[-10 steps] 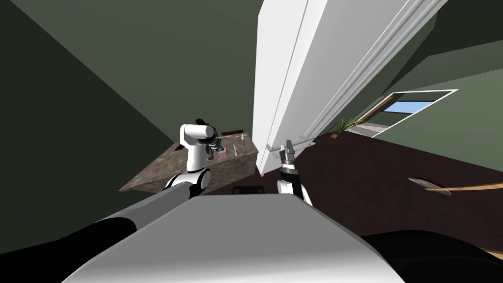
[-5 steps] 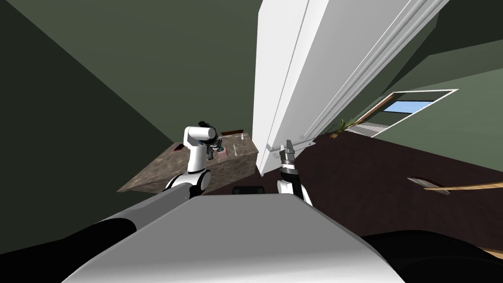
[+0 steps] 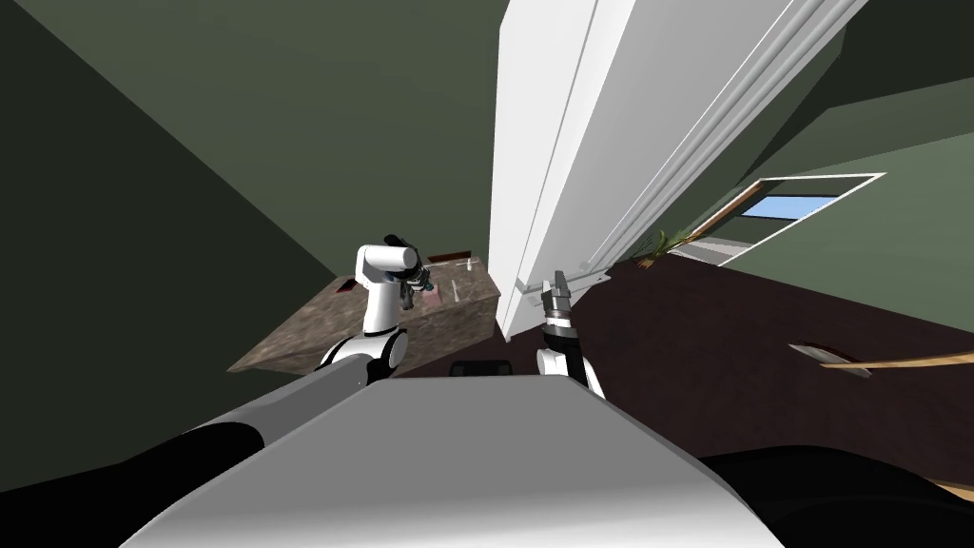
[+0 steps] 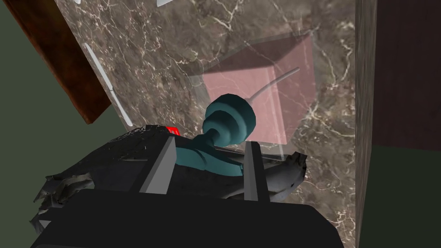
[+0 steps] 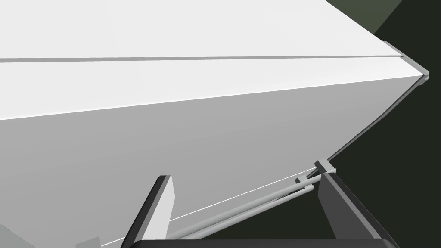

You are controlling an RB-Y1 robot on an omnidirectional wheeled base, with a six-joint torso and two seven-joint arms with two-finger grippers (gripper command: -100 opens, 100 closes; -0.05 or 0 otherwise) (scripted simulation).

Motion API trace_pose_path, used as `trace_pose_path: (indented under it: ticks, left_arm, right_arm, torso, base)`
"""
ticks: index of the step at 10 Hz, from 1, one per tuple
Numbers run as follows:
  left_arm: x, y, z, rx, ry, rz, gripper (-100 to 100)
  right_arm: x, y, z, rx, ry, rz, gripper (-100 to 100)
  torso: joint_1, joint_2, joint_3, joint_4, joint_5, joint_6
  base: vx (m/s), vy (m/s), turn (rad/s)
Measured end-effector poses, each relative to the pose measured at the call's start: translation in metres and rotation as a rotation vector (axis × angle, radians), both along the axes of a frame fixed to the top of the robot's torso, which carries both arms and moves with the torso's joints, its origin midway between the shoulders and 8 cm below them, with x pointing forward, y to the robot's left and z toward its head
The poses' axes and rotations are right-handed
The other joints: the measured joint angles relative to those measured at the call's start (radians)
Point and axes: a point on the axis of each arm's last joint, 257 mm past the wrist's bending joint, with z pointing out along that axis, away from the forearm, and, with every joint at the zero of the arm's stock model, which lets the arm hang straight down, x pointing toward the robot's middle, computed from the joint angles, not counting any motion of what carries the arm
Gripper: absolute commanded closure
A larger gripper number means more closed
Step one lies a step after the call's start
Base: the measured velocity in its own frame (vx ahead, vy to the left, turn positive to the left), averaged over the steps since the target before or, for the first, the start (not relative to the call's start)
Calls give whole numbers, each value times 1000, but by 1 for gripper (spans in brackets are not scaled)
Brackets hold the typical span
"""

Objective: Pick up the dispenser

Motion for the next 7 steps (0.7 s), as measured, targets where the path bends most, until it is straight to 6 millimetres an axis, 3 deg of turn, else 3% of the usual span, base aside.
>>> trace_pose_path:
  ticks: [1,2,6,7]
  left_arm:
    - [0,0,0,0,-1,0,0]
    - [0,0,0,0,-1,0,100]
    - [-8,-2,14,-2,4,-1,100]
    - [-9,-2,14,-2,5,-1,0]
  right_arm:
    - [0,0,0,0,0,0,0]
    - [0,0,0,0,0,0,0]
    - [0,0,0,0,0,0,0]
    - [0,0,0,0,0,0,0]
  torso:
    - [0,0,0,0,0,0]
    - [0,0,0,0,0,0]
    - [0,0,0,0,0,0]
    - [0,0,-1,-1,0,0]
  base:
    - [0,0,0]
    - [0,0,0]
    - [0,0,0]
    - [0,0,0]
